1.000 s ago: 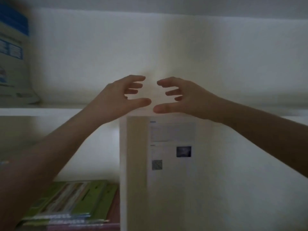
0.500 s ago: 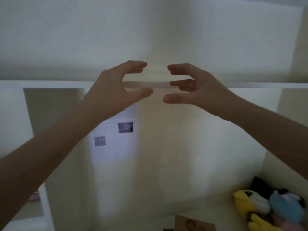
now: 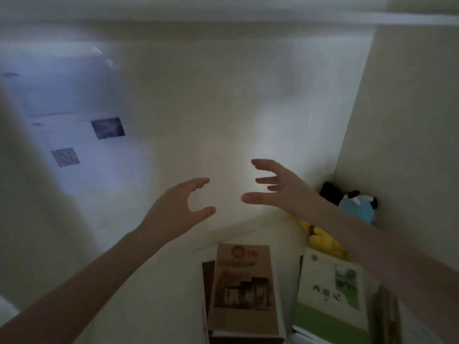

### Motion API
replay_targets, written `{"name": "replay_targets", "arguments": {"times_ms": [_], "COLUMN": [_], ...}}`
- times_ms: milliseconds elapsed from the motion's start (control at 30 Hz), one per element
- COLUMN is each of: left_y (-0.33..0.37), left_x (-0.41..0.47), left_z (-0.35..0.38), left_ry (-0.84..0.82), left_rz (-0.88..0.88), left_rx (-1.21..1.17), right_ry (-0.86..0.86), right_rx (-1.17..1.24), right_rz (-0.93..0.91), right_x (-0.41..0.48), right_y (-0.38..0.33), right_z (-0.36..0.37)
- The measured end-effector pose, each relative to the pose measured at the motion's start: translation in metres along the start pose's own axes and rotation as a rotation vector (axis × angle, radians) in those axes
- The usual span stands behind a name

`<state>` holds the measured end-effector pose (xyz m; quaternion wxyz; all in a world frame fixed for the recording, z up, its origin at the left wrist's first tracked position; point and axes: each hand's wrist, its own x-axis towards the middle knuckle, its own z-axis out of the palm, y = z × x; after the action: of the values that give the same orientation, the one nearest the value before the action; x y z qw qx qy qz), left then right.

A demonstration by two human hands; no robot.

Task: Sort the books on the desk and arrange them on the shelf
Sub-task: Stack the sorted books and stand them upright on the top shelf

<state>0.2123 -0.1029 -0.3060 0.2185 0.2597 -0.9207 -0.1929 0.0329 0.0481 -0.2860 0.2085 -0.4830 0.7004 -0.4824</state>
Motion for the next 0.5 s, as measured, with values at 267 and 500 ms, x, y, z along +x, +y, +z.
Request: {"name": "replay_targets", "arguments": {"times_ms": [267, 500], "left_y": [-0.061, -0.092], "left_x": [-0.022, -0.049], "left_z": [0.117, 0.182], "left_ry": [-0.321, -0.483], "left_rz": [-0.336, -0.648], "left_rx": [-0.184, -0.402], "right_ry": [0.046, 0.031], "right_rx": [0.135, 0.158], "right_rz": [0.325, 0.63], "right_x": [-0.026, -0.057], "right_y": [0.14, 0.225], "right_z": [0.037, 0.075]}}
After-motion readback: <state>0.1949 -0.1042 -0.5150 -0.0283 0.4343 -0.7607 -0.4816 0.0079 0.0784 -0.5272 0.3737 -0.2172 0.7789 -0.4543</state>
